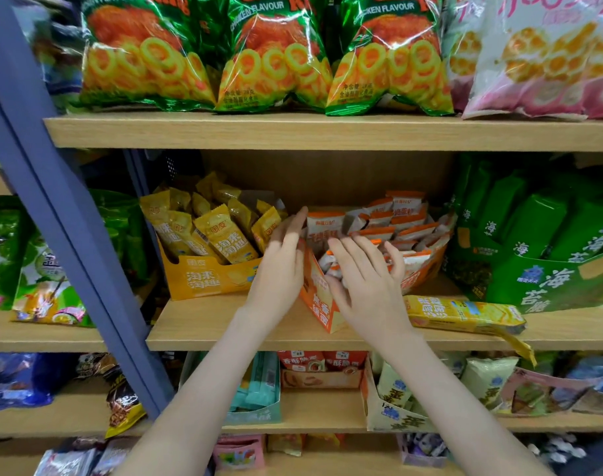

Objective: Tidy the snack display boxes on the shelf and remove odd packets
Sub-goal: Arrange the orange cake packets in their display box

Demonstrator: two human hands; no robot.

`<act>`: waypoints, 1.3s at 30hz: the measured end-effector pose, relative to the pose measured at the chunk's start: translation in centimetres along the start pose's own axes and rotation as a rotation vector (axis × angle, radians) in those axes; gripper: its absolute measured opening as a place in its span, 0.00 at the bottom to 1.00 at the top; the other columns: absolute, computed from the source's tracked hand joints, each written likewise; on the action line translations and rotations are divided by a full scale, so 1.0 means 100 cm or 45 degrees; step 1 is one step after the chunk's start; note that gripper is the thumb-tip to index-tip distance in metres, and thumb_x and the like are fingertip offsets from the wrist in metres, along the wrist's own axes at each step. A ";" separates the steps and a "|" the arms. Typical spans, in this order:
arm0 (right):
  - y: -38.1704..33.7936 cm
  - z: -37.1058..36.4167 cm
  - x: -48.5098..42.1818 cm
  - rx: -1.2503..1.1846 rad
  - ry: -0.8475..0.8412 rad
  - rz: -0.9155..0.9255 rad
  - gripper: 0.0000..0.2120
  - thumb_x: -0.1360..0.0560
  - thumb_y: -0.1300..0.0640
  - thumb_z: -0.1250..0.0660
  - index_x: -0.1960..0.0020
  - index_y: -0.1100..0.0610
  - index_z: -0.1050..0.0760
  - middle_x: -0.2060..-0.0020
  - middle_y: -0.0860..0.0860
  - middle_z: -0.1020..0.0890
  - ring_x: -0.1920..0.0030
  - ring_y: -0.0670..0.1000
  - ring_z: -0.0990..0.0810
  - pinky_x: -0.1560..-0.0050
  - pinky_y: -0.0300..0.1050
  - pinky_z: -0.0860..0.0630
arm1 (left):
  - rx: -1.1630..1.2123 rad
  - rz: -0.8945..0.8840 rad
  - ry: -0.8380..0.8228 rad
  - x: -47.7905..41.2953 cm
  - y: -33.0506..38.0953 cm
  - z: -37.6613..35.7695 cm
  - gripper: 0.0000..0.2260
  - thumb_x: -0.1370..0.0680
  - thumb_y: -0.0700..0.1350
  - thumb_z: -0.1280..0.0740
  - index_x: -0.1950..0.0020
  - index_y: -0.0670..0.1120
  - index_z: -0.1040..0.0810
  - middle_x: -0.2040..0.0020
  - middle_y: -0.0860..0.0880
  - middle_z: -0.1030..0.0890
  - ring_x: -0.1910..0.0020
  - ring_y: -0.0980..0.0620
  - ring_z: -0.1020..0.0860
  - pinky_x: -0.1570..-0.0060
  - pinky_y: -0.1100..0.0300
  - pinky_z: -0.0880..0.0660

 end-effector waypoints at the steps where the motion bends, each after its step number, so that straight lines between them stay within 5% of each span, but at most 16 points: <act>1: 0.001 0.000 0.002 0.002 0.006 -0.002 0.20 0.22 0.52 0.38 0.32 0.56 0.28 0.36 0.52 0.22 0.32 0.52 0.29 0.29 0.58 0.43 | 0.001 0.005 -0.027 -0.003 0.001 -0.001 0.25 0.17 0.38 0.46 0.21 0.52 0.45 0.24 0.43 0.38 0.27 0.49 0.36 0.37 0.72 0.42; 6: 0.008 0.001 0.009 -0.010 0.010 0.024 0.23 0.23 0.53 0.35 0.29 0.55 0.31 0.34 0.52 0.25 0.30 0.51 0.32 0.28 0.55 0.45 | 0.083 0.154 -0.105 -0.024 0.003 -0.014 0.27 0.16 0.39 0.45 0.20 0.53 0.51 0.23 0.44 0.39 0.25 0.46 0.39 0.36 0.68 0.42; 9: 0.010 0.001 0.009 -0.030 0.014 0.027 0.23 0.22 0.52 0.36 0.29 0.55 0.32 0.34 0.52 0.25 0.30 0.51 0.33 0.28 0.53 0.46 | 0.221 0.384 -0.102 -0.033 0.008 -0.018 0.21 0.16 0.44 0.44 0.23 0.46 0.40 0.28 0.43 0.30 0.29 0.44 0.32 0.40 0.67 0.36; 14: 0.010 -0.001 0.008 -0.049 0.061 0.040 0.22 0.23 0.54 0.35 0.30 0.56 0.31 0.35 0.52 0.24 0.31 0.51 0.31 0.28 0.51 0.46 | 0.110 0.400 -0.114 -0.041 0.012 -0.021 0.14 0.20 0.45 0.36 0.35 0.45 0.26 0.39 0.45 0.22 0.39 0.47 0.25 0.46 0.63 0.31; 18: 0.010 -0.003 0.009 -0.064 0.105 0.036 0.22 0.24 0.55 0.33 0.31 0.56 0.29 0.35 0.52 0.23 0.31 0.51 0.30 0.30 0.53 0.42 | -0.027 0.336 0.023 -0.042 0.015 -0.023 0.11 0.20 0.45 0.34 0.41 0.43 0.23 0.44 0.44 0.22 0.45 0.46 0.25 0.51 0.62 0.32; 24: 0.012 -0.003 0.012 -0.087 0.113 0.012 0.22 0.24 0.54 0.35 0.31 0.56 0.29 0.34 0.52 0.24 0.30 0.51 0.31 0.30 0.53 0.41 | 0.170 0.220 0.383 -0.028 0.022 -0.020 0.06 0.18 0.43 0.37 0.46 0.42 0.27 0.56 0.49 0.21 0.58 0.51 0.22 0.62 0.59 0.23; 26: 0.011 -0.003 0.011 -0.090 0.079 0.010 0.22 0.23 0.53 0.35 0.31 0.56 0.28 0.34 0.52 0.24 0.30 0.51 0.31 0.30 0.53 0.42 | 0.274 0.168 0.485 -0.025 0.030 -0.017 0.05 0.18 0.44 0.38 0.48 0.43 0.29 0.58 0.50 0.22 0.60 0.53 0.21 0.65 0.64 0.25; 29: 0.012 -0.003 0.007 -0.103 0.030 0.025 0.22 0.23 0.52 0.35 0.31 0.56 0.28 0.35 0.51 0.24 0.31 0.51 0.31 0.29 0.53 0.43 | 0.503 -0.036 0.660 -0.021 0.045 -0.003 0.02 0.18 0.41 0.40 0.48 0.44 0.33 0.56 0.55 0.25 0.57 0.63 0.23 0.60 0.70 0.28; 32: 0.012 -0.003 0.005 -0.124 -0.012 0.024 0.22 0.23 0.52 0.34 0.31 0.57 0.29 0.35 0.52 0.23 0.31 0.51 0.30 0.29 0.53 0.43 | 0.624 -0.203 0.748 -0.017 0.057 0.014 0.05 0.18 0.38 0.41 0.43 0.44 0.34 0.50 0.54 0.26 0.49 0.63 0.24 0.52 0.69 0.26; 39: 0.005 0.010 0.005 -0.142 -0.141 -0.038 0.26 0.20 0.46 0.41 0.25 0.54 0.37 0.28 0.51 0.31 0.25 0.49 0.40 0.26 0.55 0.51 | 0.709 -0.173 0.832 0.018 0.049 0.052 0.09 0.18 0.37 0.42 0.43 0.51 0.33 0.49 0.54 0.26 0.48 0.63 0.24 0.49 0.67 0.27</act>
Point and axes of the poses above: each hand's wrist, its own x-axis away from the middle knuckle, its own z-axis out of the back of the hand, y = z × x, the point moved 1 cm from there along -x, towards the middle knuckle
